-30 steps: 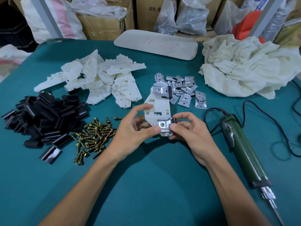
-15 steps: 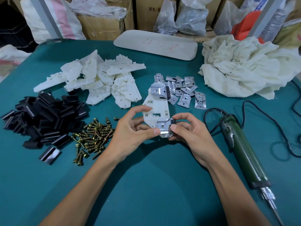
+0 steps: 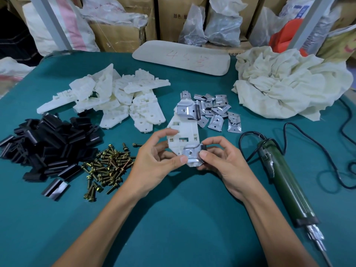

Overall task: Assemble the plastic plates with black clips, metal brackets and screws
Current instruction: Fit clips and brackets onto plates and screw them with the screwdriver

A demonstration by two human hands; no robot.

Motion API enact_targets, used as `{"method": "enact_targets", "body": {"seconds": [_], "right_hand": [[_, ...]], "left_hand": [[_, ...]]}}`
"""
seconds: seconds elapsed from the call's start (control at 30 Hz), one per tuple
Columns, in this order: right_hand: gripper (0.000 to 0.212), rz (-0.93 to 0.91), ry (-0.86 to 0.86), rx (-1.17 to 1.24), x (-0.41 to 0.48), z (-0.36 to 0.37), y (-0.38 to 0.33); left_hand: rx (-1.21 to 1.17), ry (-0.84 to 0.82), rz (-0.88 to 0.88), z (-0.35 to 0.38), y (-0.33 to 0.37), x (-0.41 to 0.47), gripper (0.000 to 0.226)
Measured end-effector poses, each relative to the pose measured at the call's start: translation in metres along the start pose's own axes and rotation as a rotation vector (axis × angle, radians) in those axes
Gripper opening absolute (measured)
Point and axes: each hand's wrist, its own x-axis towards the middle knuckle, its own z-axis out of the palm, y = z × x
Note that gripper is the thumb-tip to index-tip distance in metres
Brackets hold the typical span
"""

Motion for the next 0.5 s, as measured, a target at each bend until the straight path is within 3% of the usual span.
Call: {"method": "enact_targets", "body": {"seconds": [0.37,0.5], "right_hand": [[0.024,-0.006,0.022,0.018,-0.0012,0.0045,0.0012],[0.031,0.006,0.021,0.038,-0.0027,0.0050,-0.0003]], "left_hand": [[-0.024,-0.013,0.024,0.0018,-0.0012,-0.0038,0.054],[-0.129,0.011,-0.046,0.0010,0.0019,-0.0004,0.044]]}}
